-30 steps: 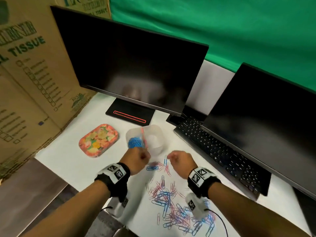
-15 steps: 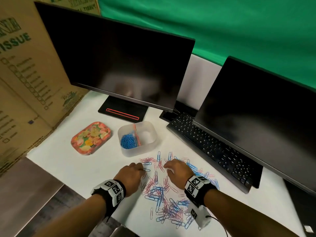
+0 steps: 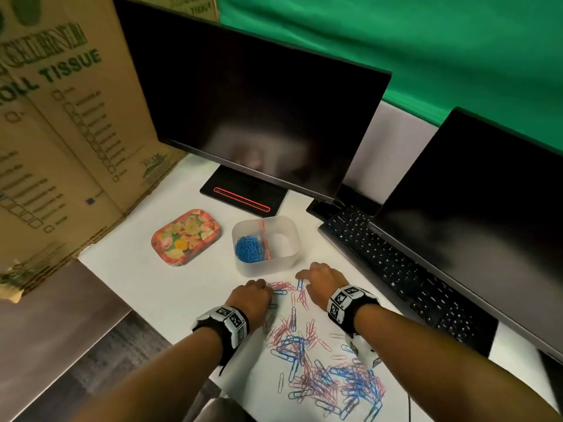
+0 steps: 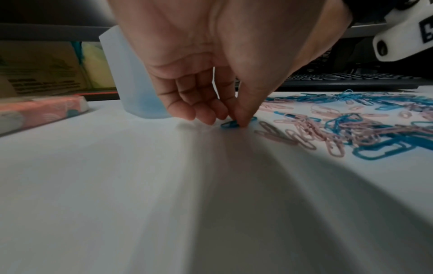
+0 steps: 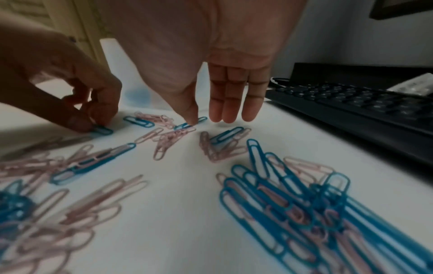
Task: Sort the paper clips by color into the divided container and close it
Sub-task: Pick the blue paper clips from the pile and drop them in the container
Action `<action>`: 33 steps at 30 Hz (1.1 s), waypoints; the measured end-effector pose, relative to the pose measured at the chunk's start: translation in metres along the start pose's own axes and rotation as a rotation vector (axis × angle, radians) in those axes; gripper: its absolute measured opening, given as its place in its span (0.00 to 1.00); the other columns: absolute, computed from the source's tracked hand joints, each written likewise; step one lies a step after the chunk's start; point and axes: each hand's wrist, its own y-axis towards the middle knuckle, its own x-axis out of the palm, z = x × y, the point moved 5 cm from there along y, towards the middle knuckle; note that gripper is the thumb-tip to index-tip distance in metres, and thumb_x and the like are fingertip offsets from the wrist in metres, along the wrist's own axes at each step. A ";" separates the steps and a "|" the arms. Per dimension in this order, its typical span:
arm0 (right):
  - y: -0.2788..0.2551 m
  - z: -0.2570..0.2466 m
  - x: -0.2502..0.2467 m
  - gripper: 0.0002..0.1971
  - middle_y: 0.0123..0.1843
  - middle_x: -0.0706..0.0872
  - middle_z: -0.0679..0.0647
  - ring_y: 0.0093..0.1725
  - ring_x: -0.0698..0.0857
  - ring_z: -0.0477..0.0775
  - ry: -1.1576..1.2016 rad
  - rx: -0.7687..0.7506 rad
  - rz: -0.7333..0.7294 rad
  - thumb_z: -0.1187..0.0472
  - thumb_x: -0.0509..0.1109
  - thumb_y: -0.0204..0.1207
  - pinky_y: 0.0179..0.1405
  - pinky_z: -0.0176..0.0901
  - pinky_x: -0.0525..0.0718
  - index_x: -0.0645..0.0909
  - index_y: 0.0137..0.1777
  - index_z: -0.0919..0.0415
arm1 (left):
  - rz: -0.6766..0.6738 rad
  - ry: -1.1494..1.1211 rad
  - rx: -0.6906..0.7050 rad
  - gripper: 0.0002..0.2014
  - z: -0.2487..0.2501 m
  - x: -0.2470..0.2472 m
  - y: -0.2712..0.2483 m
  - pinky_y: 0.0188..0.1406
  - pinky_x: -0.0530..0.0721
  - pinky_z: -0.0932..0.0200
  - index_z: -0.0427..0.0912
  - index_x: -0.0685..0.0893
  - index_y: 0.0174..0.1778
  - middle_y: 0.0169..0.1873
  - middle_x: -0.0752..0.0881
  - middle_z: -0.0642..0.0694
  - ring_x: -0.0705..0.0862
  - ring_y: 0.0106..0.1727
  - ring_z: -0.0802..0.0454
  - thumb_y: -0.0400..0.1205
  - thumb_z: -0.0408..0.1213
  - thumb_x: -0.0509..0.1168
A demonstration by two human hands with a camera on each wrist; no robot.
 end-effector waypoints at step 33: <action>-0.012 0.018 0.013 0.17 0.59 0.84 0.56 0.55 0.84 0.59 0.201 0.124 -0.015 0.71 0.60 0.76 0.46 0.39 0.78 0.79 0.61 0.56 | 0.054 -0.119 0.053 0.12 0.003 0.002 0.000 0.51 0.79 0.52 0.47 0.79 0.59 0.57 0.83 0.45 0.82 0.56 0.43 0.81 0.34 0.58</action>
